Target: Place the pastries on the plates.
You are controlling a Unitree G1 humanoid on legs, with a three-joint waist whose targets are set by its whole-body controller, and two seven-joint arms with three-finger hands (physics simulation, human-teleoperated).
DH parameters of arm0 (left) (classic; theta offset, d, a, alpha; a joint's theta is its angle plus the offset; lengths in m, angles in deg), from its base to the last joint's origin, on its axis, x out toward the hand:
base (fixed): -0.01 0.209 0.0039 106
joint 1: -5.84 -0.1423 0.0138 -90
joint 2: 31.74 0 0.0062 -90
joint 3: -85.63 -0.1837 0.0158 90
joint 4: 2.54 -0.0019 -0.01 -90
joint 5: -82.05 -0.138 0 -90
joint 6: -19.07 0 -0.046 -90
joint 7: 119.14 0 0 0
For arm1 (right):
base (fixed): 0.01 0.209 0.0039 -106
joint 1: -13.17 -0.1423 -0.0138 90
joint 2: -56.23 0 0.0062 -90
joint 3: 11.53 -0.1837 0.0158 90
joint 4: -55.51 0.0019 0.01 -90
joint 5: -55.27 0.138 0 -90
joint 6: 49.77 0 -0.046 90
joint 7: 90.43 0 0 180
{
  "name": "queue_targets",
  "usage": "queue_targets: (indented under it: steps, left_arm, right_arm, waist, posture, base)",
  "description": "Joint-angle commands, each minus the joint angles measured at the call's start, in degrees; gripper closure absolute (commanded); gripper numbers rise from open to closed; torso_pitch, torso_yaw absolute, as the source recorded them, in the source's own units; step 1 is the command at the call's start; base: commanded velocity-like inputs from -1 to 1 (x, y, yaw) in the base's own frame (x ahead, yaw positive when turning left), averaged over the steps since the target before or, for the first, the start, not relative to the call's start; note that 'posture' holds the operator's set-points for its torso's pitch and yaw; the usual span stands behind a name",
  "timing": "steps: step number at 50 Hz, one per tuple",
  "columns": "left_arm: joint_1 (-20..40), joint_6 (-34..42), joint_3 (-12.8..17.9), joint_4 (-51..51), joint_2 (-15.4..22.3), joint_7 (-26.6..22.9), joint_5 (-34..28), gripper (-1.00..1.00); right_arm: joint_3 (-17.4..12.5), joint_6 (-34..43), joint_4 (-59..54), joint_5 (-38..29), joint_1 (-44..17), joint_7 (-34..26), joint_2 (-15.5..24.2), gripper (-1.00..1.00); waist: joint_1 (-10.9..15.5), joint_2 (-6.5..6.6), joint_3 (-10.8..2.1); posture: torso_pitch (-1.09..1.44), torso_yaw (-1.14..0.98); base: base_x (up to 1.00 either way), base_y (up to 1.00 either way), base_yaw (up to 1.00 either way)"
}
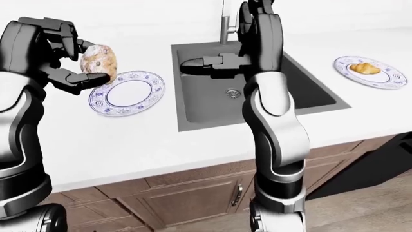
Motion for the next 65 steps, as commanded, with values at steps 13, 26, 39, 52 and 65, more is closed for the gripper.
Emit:
queue_targets:
  steps: [13,26,39,52,65]
  left_arm:
    - [2.5,-2.1,0.3,2.4,0.7,0.0,-0.3,1.00]
    - [3.5,-2.1,0.2,1.7,0.7,-0.4,-0.8,1.00]
    - [5.2,-2.2,-0.3,-0.2,1.2,-1.5,-1.3,1.00]
    - [19.4,-9.3,-3.3,-20.1,4.6,-9.2,-6.4,1.00]
    - [25.8,-23.4,-5.7,-45.9,6.7,-14.6,-18.6,1.00]
  right_arm:
    - [-0.7,-1.2,2.7,-0.5,-0.9,-0.6,-0.1,-1.00]
    - [-1.0,-1.4,2.9,-0.4,-0.5,-0.3,0.4,-1.00]
    - [-1.6,-2.5,2.5,1.0,-0.8,1.0,0.9,-1.00]
    - [-1.3,-3.0,2.5,0.5,0.2,1.1,0.7,-1.00]
    - [-1.4,-2.7,2.8,0.2,0.1,1.0,0.8,-1.00]
  waist:
    - [-0.5,-0.28,-0.35]
    - [-0.9,2.08,-1.87]
    - [-0.1,0.82,-0.89]
    - [0.3,0.63,-2.03]
    - [0.1,0.57,-2.58]
  posture:
    - [0.00,0.00]
    - [0.00,0.00]
    - [0.00,0.00]
    - [0.00,0.00]
    - [0.00,0.00]
  base:
    - [0.18,0.04,0.00]
    - [0.14,0.05,0.00]
    - [0.00,0.17,0.00]
    - [0.00,0.00,0.00]
    - [0.00,0.00,0.00]
